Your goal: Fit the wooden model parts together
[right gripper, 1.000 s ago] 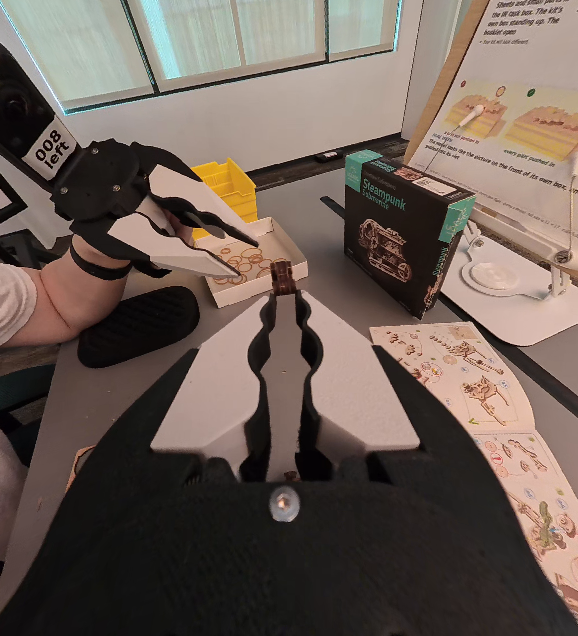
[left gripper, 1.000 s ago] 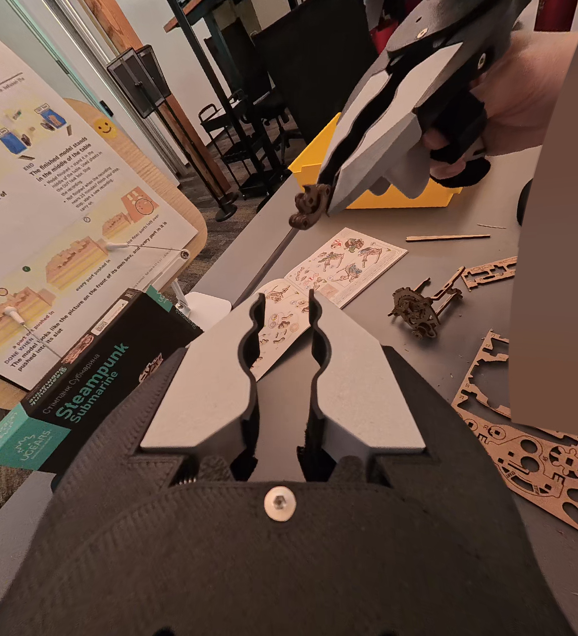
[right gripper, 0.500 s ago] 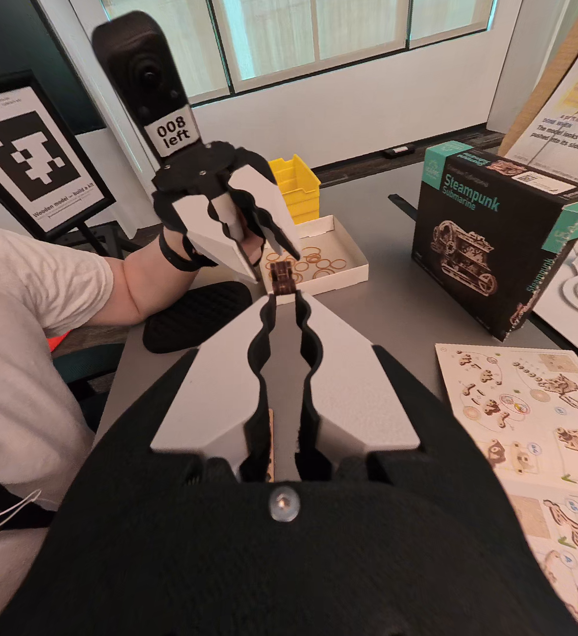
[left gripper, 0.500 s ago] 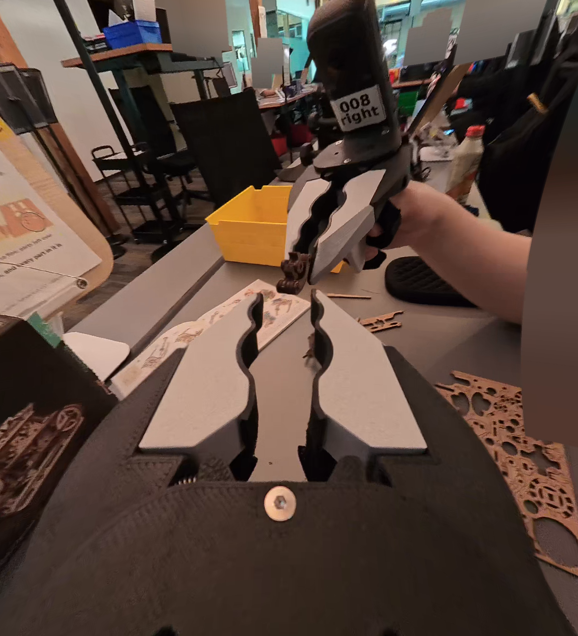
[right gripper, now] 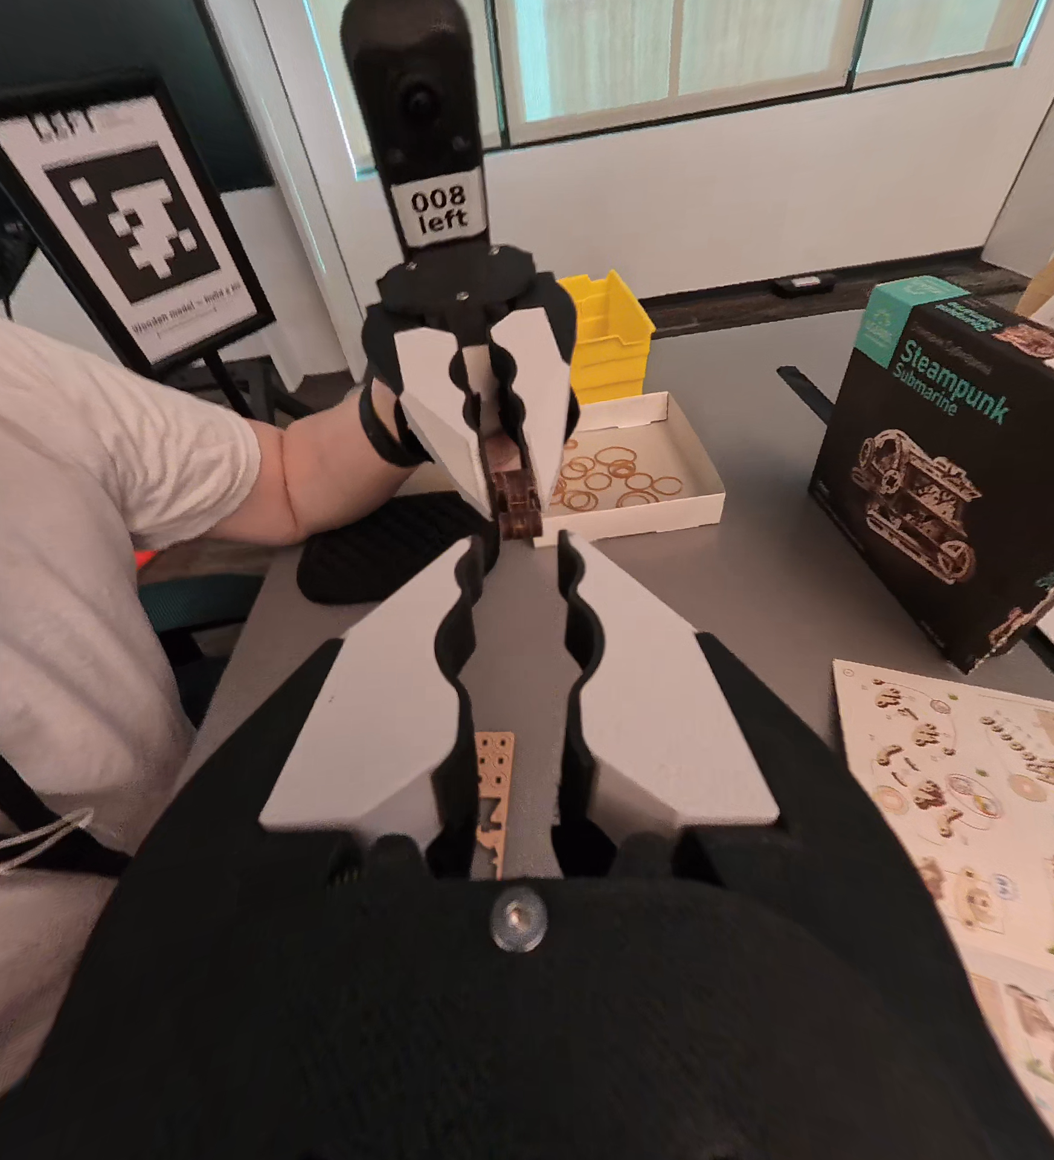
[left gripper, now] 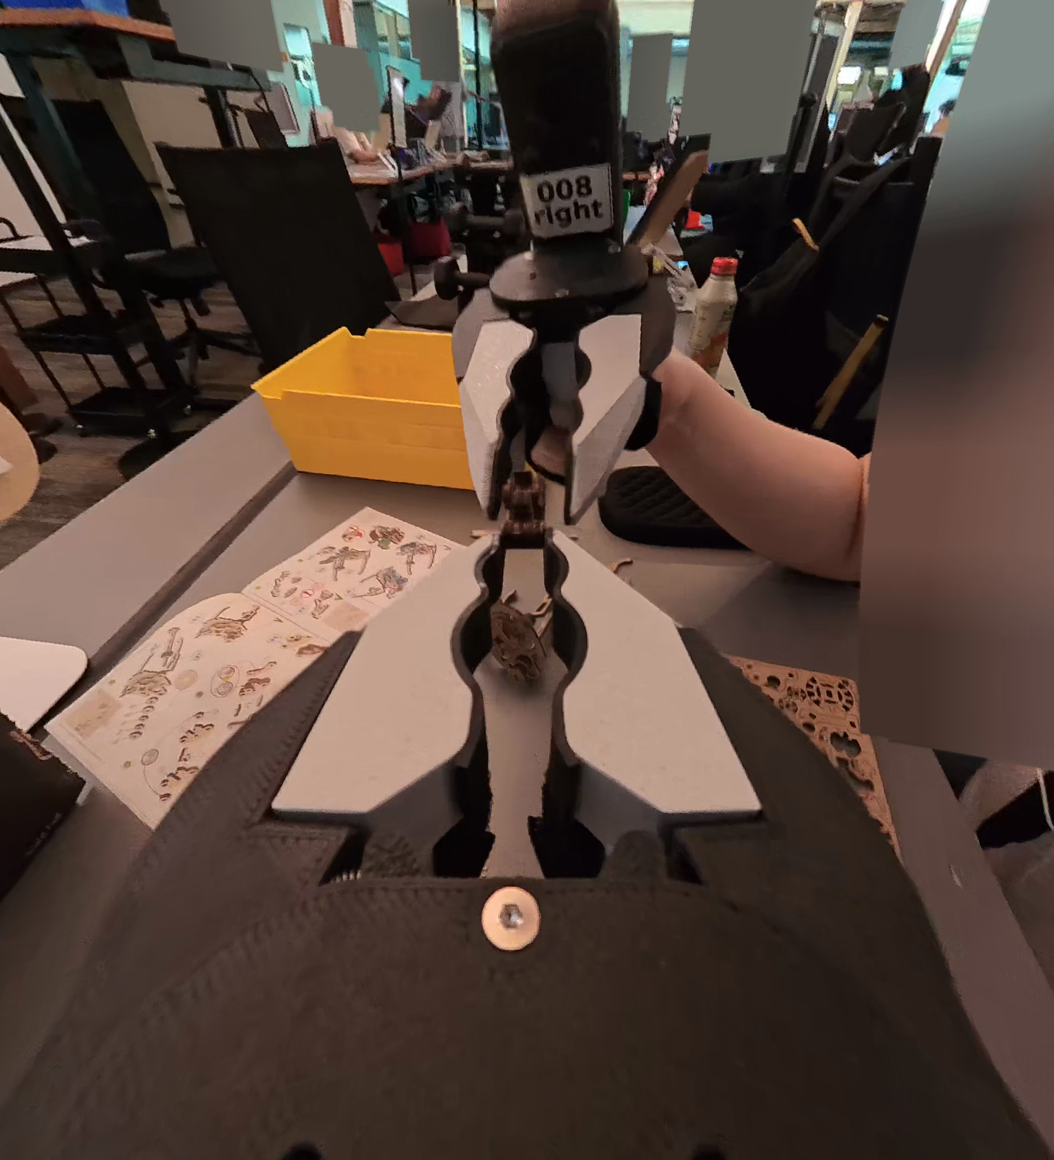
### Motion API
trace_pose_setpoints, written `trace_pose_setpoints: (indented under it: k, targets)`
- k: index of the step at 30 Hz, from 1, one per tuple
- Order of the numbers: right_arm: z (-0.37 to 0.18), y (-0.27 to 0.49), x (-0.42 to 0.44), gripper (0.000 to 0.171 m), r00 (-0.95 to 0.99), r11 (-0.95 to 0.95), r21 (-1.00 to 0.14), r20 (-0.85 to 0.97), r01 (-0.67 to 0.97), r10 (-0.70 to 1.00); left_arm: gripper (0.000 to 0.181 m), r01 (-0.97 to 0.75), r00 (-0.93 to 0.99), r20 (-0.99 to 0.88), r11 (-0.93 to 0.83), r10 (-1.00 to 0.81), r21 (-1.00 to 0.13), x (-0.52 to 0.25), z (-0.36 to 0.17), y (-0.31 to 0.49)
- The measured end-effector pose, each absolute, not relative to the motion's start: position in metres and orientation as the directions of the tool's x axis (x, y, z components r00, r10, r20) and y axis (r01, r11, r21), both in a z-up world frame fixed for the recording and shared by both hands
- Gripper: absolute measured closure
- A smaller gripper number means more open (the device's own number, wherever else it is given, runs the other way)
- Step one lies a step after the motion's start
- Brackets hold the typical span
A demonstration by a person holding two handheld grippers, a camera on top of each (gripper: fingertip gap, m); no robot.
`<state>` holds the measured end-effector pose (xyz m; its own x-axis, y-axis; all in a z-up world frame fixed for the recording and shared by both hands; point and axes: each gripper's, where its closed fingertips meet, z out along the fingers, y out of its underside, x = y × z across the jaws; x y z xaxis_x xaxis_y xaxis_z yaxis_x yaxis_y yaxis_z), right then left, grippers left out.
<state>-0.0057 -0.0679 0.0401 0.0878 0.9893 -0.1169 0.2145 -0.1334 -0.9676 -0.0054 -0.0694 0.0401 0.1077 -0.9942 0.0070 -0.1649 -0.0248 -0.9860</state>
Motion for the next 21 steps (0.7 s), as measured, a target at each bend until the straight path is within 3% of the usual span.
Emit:
trace_pose_setpoints:
  k: [11,16,17,21]
  targets:
    - [0.004,-0.082,-0.007,0.148,0.038,0.076,-0.882,0.105,0.466,0.994,0.171,-0.377,0.055,-0.139,0.109,-0.989,-0.920,-0.002,0.006,-0.079]
    - [0.002,-0.078,-0.007,0.149,0.059,0.073,-0.877,0.115,0.474,0.992,0.171,-0.413,0.020,-0.144,0.123,-0.989,-0.902,-0.002,-0.001,-0.085]
    - [0.002,-0.078,-0.007,0.158,0.055,0.070,-0.878,0.109,0.473,0.993,0.168,-0.420,0.031,-0.154,0.127,-0.988,-0.899,-0.002,-0.002,-0.082]
    - [0.000,-0.072,-0.010,0.160,0.110,-0.020,-0.883,0.036,0.470,0.993,0.155,-0.442,0.075,-0.199,0.146,-0.977,-0.885,-0.009,0.001,-0.075]
